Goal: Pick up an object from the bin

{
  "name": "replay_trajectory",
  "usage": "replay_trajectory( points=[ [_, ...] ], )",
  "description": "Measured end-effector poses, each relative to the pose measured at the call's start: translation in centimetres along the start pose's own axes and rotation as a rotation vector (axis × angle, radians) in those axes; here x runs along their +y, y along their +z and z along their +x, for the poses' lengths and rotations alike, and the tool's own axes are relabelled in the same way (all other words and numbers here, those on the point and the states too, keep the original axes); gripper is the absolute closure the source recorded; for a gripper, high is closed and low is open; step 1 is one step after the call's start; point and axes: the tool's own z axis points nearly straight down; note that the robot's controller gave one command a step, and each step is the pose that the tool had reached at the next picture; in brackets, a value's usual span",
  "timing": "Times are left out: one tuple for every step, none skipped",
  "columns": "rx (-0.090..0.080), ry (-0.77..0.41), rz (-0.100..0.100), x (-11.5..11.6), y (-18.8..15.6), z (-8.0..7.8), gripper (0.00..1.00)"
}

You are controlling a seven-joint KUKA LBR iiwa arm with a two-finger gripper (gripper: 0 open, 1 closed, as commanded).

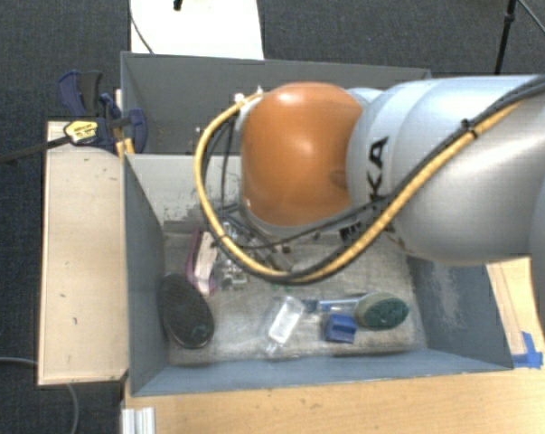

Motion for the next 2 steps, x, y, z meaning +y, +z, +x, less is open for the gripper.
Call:
replay_trajectory(
  points=[
    [0.015, 0.131, 0.008, -0.55, 12.98, -0.07, 1.0],
    [0.008, 0.133, 0.004, -0.48, 12.58, -0.25, 0.0]
  ],
)
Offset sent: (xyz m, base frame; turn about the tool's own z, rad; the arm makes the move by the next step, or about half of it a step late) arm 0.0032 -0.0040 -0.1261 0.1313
